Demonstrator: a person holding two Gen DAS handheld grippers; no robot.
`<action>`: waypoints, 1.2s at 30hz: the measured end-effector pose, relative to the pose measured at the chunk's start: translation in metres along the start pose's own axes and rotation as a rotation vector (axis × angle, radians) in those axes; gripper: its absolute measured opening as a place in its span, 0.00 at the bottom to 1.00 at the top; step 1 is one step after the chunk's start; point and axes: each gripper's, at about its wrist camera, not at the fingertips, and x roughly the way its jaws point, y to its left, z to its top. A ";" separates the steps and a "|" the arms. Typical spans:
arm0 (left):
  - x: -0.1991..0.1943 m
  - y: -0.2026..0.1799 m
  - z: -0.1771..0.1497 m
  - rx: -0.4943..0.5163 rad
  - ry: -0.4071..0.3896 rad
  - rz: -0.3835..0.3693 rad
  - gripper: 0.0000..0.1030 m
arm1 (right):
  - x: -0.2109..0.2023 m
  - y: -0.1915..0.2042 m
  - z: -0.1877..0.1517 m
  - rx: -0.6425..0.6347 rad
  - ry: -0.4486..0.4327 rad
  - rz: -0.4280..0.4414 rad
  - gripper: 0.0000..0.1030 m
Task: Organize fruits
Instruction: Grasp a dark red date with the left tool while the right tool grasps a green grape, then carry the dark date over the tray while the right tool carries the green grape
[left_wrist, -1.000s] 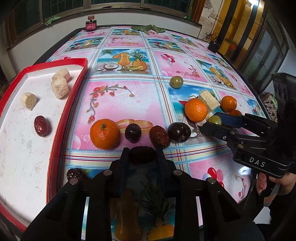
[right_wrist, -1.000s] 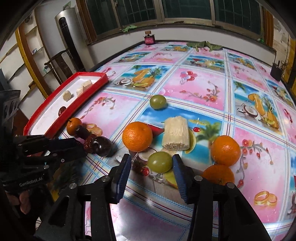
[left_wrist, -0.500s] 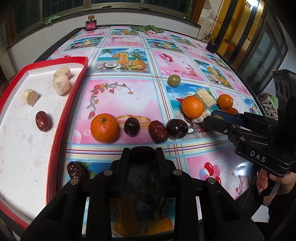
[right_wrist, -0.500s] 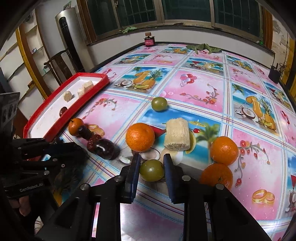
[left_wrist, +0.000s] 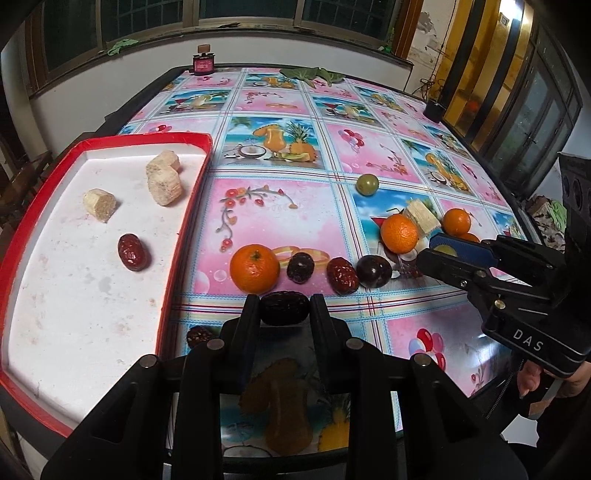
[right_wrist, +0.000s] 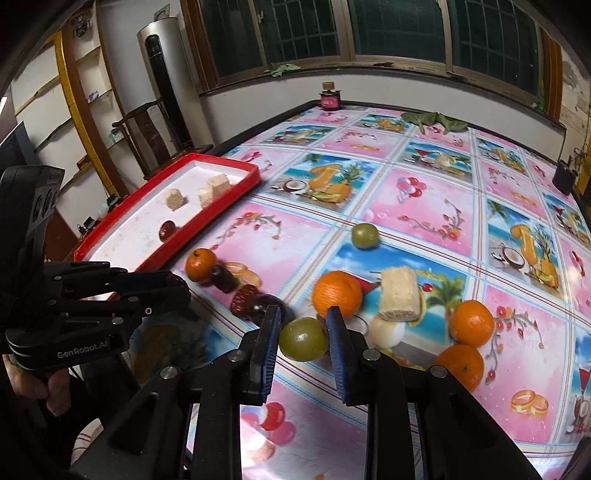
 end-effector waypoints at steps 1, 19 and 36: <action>-0.001 0.001 0.000 -0.001 0.000 0.003 0.24 | 0.000 0.002 0.001 -0.003 -0.001 0.003 0.25; -0.026 0.047 0.000 -0.074 -0.016 0.030 0.24 | 0.001 0.031 0.019 -0.028 -0.004 0.122 0.25; -0.026 0.116 -0.004 -0.169 0.005 0.087 0.24 | 0.038 0.090 0.072 -0.136 0.041 0.316 0.25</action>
